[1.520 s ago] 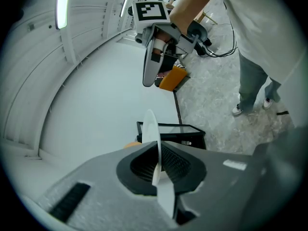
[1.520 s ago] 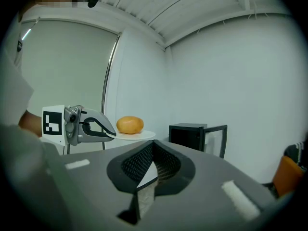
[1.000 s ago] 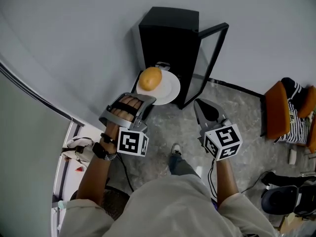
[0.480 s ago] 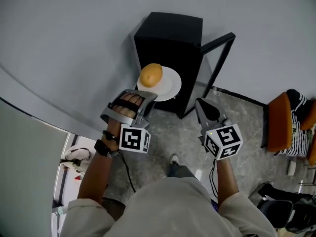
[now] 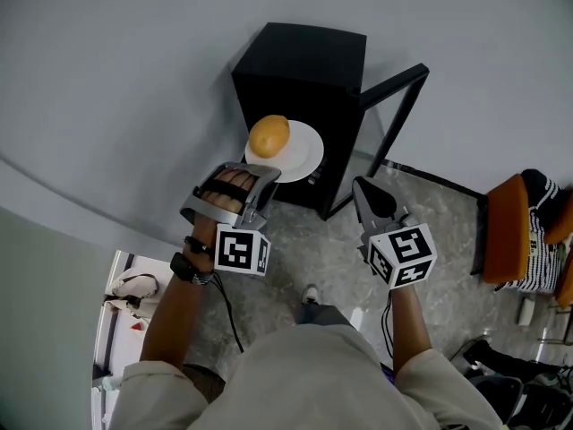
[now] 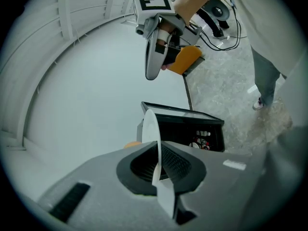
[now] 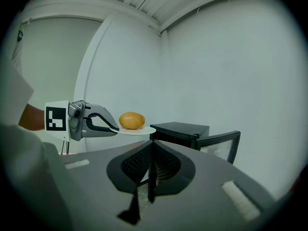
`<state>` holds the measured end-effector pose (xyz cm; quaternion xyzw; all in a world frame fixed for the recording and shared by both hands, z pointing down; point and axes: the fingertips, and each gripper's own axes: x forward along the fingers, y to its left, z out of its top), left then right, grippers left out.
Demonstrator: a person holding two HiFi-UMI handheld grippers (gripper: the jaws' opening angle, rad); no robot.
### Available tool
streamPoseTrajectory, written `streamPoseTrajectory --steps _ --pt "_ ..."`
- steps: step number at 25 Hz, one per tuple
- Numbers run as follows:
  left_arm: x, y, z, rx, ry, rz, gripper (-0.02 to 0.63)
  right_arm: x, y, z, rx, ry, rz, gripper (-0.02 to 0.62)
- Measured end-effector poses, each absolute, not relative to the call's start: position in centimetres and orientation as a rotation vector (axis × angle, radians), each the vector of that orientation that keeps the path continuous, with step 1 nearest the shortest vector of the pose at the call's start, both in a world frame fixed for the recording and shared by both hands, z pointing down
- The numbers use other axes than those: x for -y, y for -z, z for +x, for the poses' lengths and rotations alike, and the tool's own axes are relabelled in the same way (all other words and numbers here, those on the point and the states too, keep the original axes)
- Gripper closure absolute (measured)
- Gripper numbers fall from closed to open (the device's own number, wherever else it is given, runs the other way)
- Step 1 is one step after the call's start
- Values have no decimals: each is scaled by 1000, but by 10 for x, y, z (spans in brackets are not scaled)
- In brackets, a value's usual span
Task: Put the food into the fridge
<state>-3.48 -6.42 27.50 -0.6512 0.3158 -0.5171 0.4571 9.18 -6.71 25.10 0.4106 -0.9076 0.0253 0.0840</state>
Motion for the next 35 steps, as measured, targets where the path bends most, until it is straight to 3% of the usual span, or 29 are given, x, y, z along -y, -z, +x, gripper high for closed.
streamPoseTrajectory --steps 20,35 --pt "168 -334 -64 -823 1317 -1551 591 172 -295 54 2715 2 1169 589" --pt "260 -447 -93 -834 1280 -1549 591 261 -408 14 2708 42 1287 589"
